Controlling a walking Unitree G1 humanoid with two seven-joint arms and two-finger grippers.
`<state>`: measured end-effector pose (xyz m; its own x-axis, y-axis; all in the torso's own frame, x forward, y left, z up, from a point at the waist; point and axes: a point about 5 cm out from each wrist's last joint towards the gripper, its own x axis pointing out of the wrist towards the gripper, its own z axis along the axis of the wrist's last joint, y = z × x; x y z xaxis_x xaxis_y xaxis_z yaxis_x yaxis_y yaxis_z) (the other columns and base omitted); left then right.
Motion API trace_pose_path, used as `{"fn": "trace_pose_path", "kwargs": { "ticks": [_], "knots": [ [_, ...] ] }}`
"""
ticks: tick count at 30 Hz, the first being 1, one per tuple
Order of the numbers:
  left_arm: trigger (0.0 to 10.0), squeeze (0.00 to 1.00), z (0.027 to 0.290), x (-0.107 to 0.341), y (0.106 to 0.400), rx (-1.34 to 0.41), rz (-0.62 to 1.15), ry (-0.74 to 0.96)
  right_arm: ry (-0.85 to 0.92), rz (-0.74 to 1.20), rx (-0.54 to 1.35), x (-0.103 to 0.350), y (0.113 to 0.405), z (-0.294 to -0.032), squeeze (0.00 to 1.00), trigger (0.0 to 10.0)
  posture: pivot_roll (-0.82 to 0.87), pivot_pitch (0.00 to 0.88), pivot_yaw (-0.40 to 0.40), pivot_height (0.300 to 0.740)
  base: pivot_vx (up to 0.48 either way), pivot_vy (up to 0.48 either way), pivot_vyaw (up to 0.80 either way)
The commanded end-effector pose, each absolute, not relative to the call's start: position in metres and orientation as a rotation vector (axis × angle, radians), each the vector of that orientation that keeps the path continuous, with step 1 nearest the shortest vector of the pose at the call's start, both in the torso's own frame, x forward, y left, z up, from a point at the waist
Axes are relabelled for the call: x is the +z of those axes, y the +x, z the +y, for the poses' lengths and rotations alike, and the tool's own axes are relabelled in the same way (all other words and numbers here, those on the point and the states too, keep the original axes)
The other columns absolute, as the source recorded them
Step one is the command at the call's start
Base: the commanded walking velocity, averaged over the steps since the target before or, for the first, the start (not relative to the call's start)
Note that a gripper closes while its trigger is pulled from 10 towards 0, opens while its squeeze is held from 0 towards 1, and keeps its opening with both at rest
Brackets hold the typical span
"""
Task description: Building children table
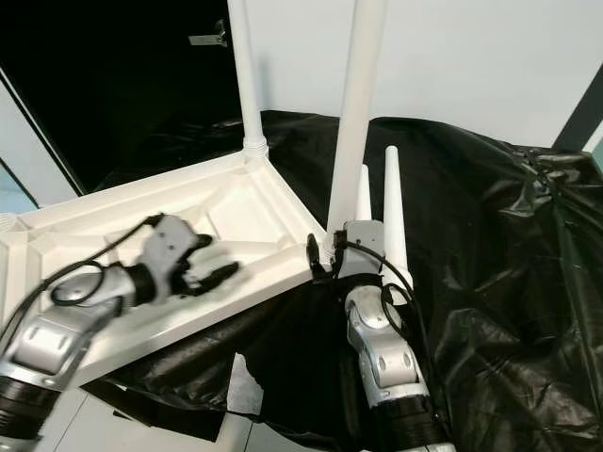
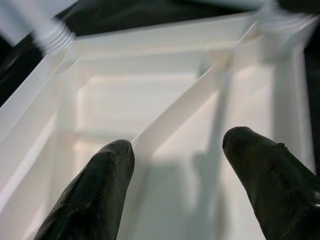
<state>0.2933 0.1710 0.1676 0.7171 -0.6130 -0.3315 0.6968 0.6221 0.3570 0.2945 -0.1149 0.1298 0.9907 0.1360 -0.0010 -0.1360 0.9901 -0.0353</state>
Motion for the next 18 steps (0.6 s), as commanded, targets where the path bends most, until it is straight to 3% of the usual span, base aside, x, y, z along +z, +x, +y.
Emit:
{"fn": "trace_pose_path", "kwargs": {
  "ticks": [1, 9, 18],
  "knots": [
    [10.0, 0.0, 0.181, 0.165, 0.297, -0.728, 0.217, 0.511, -0.032, 0.002, 0.139, 0.131, 0.292, -0.116, 0.0, 10.0, 0.05, 0.0, 0.004, 0.74, 0.0, 0.0, 0.0],
    [10.0, 0.0, 0.21, 0.154, 0.313, -0.532, 0.339, 0.476, -0.041, -0.008, 0.132, 0.138, 0.287, -0.119, 0.0, 10.0, 0.04, 0.0, 0.022, 0.74, 0.0, 0.0, 0.0],
    [10.0, 0.0, 0.206, 0.151, 0.336, -0.392, 0.346, 0.404, -0.031, -0.007, 0.127, 0.143, 0.286, -0.114, 0.0, 10.0, 0.03, 0.0, 0.033, 0.74, 0.0, 0.0, 0.0]
  ]
}}
